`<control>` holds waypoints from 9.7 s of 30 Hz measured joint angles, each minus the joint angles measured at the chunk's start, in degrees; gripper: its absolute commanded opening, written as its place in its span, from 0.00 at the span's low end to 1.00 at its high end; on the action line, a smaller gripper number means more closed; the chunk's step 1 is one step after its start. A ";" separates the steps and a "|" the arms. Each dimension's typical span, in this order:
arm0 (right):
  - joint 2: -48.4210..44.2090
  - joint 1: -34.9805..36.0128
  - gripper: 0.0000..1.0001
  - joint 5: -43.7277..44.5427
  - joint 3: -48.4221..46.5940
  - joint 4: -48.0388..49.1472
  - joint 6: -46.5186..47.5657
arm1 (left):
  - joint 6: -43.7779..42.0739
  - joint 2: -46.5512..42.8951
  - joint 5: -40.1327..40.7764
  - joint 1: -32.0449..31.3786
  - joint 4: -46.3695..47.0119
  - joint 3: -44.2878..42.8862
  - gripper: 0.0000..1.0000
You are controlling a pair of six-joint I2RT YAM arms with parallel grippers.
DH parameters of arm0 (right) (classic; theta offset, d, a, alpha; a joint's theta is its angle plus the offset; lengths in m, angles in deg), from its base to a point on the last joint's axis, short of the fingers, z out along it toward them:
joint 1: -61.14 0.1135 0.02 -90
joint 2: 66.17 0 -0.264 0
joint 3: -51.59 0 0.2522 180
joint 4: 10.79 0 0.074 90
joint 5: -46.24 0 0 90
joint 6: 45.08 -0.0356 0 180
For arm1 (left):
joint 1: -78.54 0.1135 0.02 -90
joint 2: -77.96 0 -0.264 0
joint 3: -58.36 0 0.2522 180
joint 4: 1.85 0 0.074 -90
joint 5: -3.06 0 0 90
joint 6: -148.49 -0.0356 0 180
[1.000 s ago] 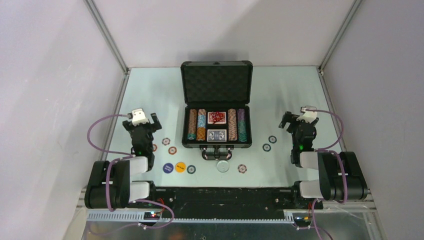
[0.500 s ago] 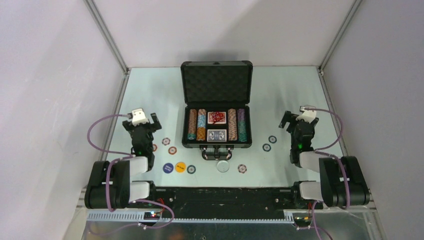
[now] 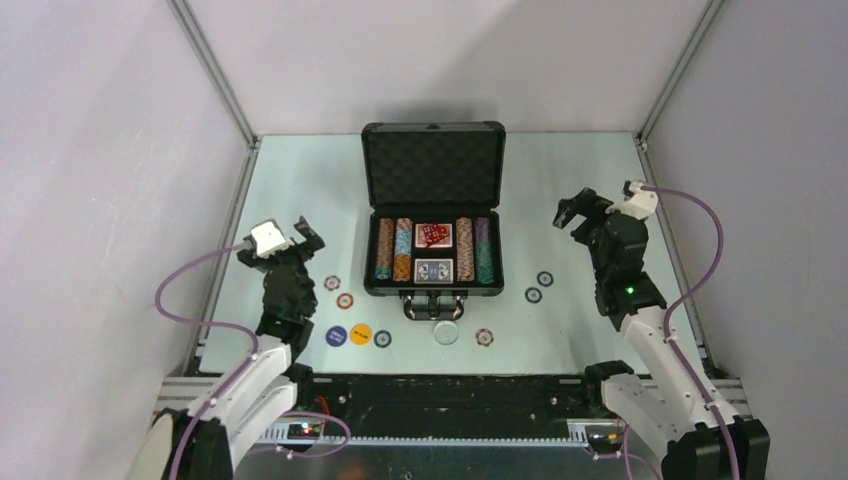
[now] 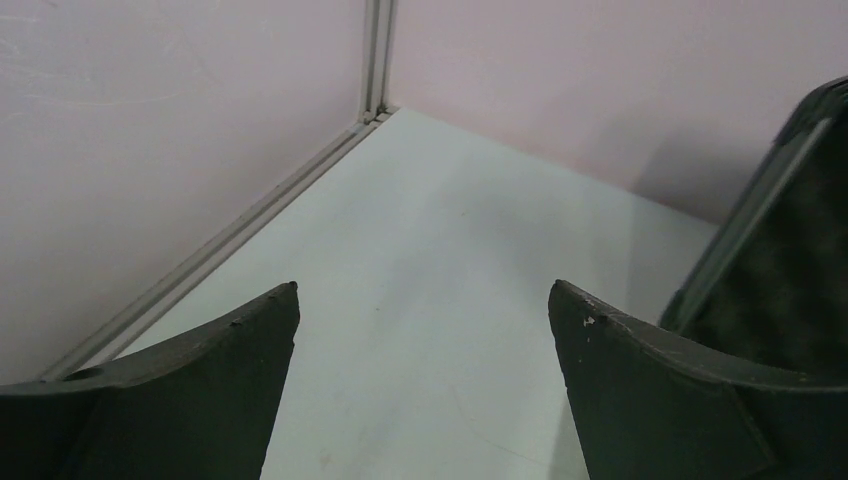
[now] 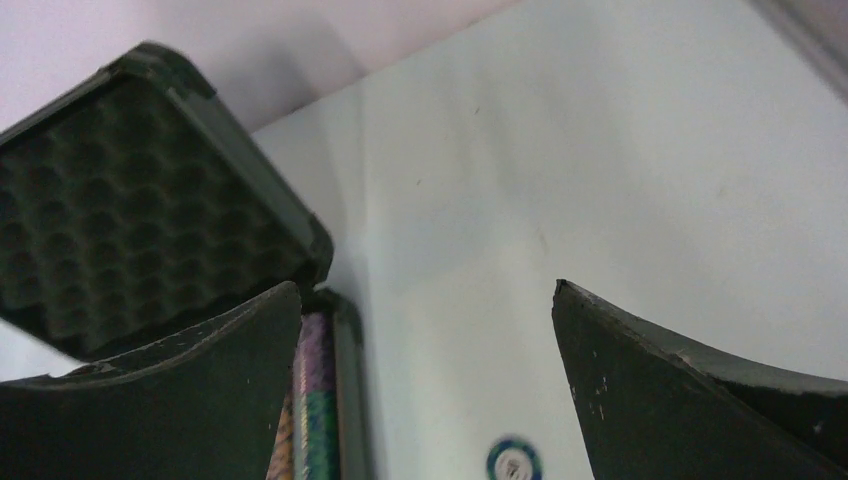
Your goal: Pack up texas hold em set
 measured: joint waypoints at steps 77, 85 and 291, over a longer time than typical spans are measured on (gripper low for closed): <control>38.29 53.66 0.57 5.38 -11.65 -40.00 -34.10 | 25.55 -13.75 -14.47 -3.56 -77.66 -30.84 0.98; 38.49 54.69 0.49 5.11 -11.89 -40.15 -34.16 | 25.53 -13.75 -14.49 -3.56 -77.66 -30.84 0.98; 29.55 7.45 0.65 -9.84 -13.77 -41.62 -14.16 | 28.46 -12.72 -17.33 -2.47 -77.90 -29.68 0.98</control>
